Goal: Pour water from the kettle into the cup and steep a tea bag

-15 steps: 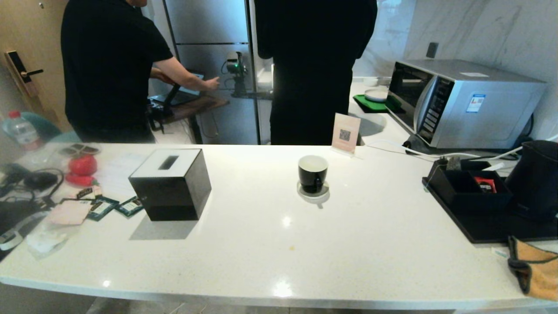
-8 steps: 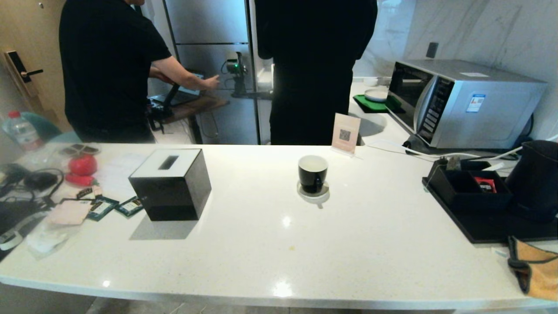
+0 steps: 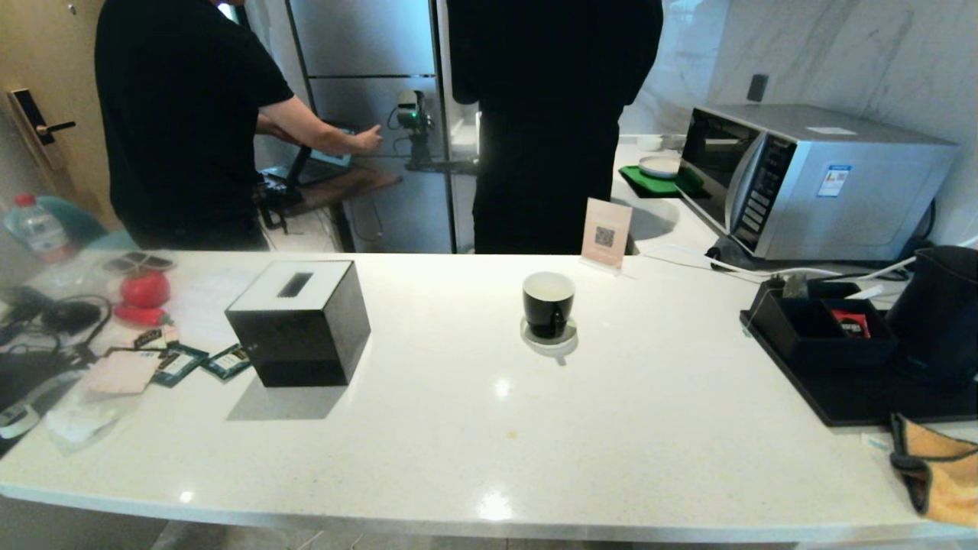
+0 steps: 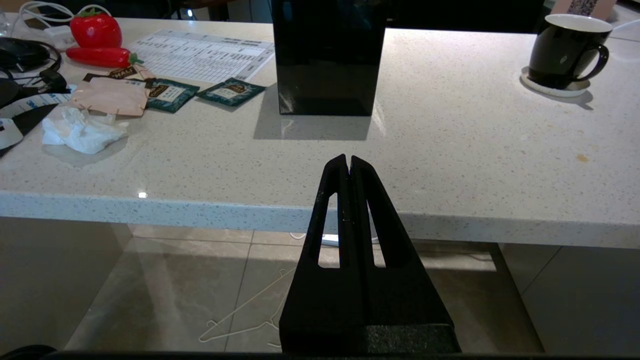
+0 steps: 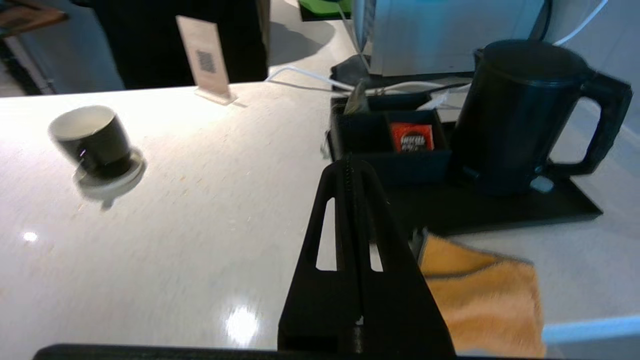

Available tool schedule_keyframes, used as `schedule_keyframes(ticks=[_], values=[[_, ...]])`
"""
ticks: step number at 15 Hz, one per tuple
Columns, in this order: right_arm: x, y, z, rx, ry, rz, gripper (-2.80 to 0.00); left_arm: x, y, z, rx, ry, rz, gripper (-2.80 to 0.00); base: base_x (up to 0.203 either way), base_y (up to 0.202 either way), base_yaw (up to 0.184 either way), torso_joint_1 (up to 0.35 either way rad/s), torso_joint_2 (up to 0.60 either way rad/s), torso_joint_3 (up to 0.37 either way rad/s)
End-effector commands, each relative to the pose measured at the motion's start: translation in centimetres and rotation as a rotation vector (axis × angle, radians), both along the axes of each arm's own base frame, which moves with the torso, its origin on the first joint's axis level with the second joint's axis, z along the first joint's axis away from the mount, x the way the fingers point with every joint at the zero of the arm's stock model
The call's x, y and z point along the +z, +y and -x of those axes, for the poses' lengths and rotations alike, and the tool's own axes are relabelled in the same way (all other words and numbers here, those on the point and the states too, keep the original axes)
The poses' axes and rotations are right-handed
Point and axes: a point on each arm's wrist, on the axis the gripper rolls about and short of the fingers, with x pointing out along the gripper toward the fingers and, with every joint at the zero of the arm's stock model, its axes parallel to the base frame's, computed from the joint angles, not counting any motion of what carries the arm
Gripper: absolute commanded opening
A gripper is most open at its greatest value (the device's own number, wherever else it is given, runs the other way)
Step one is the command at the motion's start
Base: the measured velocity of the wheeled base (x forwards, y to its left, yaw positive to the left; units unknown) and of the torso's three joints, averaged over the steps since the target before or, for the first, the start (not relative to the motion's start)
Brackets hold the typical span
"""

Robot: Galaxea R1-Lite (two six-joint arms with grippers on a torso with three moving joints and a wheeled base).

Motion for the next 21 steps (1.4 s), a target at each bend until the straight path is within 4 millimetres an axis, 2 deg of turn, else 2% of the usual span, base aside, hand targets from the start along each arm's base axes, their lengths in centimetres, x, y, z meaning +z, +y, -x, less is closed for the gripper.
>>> schedule_keyframes(ticks=[1, 4, 5, 8, 12, 17, 21], values=[[0.9, -1.1, -5.7, -0.016, 0.112, -0.02, -2.8, 0.0, 0.0, 0.0, 0.001, 0.001, 0.0, -2.8, 0.0, 0.0, 0.0, 0.0, 0.0, 0.0], [1.4, -2.2, -11.2, -0.019, 0.166, -0.029, -2.8, 0.0, 0.0, 0.0, 0.001, 0.0, 0.0, -2.8, 0.0, 0.0, 0.0, 0.0, 0.0, 0.0], [1.3, -2.6, -13.2, -0.021, 0.173, -0.034, 0.0, 0.0, 0.0, 0.0, 0.001, -0.001, 0.0, -2.8, 0.0, 0.0, 0.0, 0.0, 0.0, 0.0], [1.1, -3.8, -18.6, -0.029, 0.172, -0.041, 0.0, 0.0, 0.0, 0.0, 0.001, 0.0, 0.0, -2.8, 0.0, 0.0, 0.0, 0.0, 0.0, 0.0], [0.6, -5.5, -24.0, -0.052, 0.177, -0.044, 0.0, 0.0, 0.0, 0.0, 0.001, -0.001, 0.0, -2.8, 0.0, 0.0, 0.0, 0.0, 0.0, 0.0], [0.2, -7.3, -29.1, -0.072, 0.239, -0.05, 0.0, 0.0, 0.0, 0.0, 0.001, 0.0, 0.0, -2.8, 0.0, 0.0, 0.0, 0.0, 0.0, 0.0], [-1.1, -7.8, -31.7, -0.07, 0.336, -0.06, 0.0, 0.0, 0.0, 0.0, 0.001, 0.0, 0.0, -2.8, 0.0, 0.0, 0.0, 0.0, 0.0, 0.0]])
